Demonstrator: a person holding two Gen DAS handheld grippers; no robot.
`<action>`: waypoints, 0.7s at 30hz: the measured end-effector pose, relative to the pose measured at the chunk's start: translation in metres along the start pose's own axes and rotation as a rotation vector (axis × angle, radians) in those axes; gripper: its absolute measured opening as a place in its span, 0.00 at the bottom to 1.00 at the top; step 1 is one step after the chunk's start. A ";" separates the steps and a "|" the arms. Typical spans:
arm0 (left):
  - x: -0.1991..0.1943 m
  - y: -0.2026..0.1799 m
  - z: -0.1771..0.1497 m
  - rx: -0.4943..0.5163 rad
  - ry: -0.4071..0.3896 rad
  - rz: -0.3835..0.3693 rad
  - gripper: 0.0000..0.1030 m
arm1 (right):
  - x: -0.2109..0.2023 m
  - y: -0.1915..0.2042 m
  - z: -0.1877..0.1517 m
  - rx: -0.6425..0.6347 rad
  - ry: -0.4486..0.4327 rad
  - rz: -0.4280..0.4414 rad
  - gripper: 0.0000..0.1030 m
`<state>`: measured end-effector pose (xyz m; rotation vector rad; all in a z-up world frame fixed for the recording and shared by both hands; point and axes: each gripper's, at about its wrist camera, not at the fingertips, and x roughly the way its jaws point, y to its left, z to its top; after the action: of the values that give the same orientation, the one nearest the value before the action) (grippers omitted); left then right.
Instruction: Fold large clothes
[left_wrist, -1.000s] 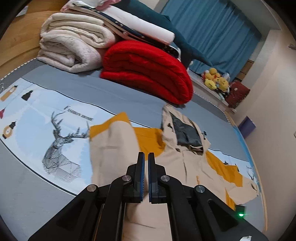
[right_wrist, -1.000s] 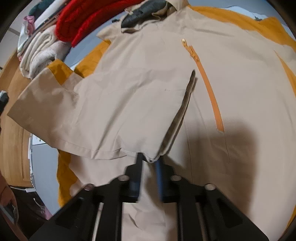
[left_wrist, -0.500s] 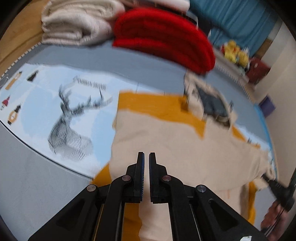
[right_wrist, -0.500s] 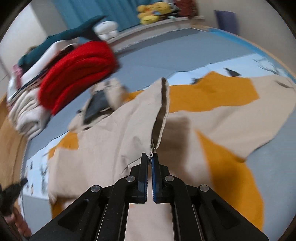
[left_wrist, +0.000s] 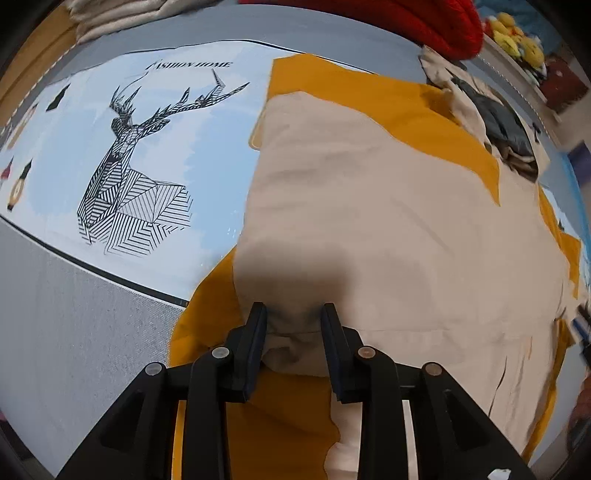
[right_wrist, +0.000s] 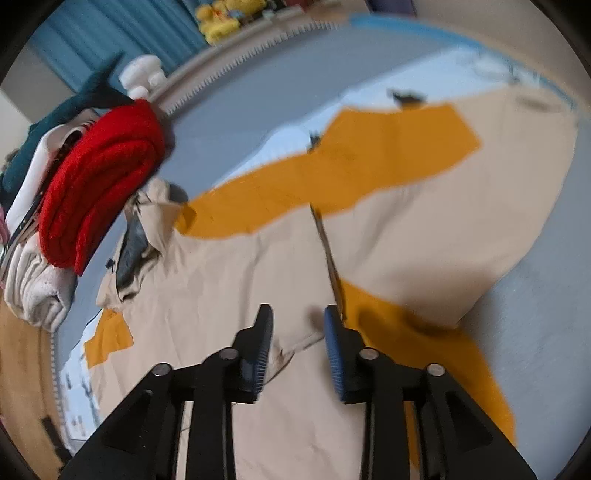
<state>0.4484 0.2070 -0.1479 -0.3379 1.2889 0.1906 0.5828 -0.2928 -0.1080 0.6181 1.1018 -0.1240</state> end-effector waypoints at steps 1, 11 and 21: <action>-0.003 -0.001 0.000 -0.002 -0.009 0.003 0.27 | 0.008 -0.003 -0.001 0.021 0.030 0.008 0.34; 0.002 0.002 -0.004 0.030 0.022 0.019 0.29 | 0.046 -0.019 -0.002 0.130 0.105 0.068 0.16; 0.001 -0.002 -0.009 0.077 0.035 0.046 0.30 | 0.008 -0.010 -0.002 0.141 -0.005 -0.033 0.10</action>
<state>0.4411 0.2016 -0.1508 -0.2474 1.3356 0.1739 0.5815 -0.2983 -0.1193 0.7250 1.1047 -0.2333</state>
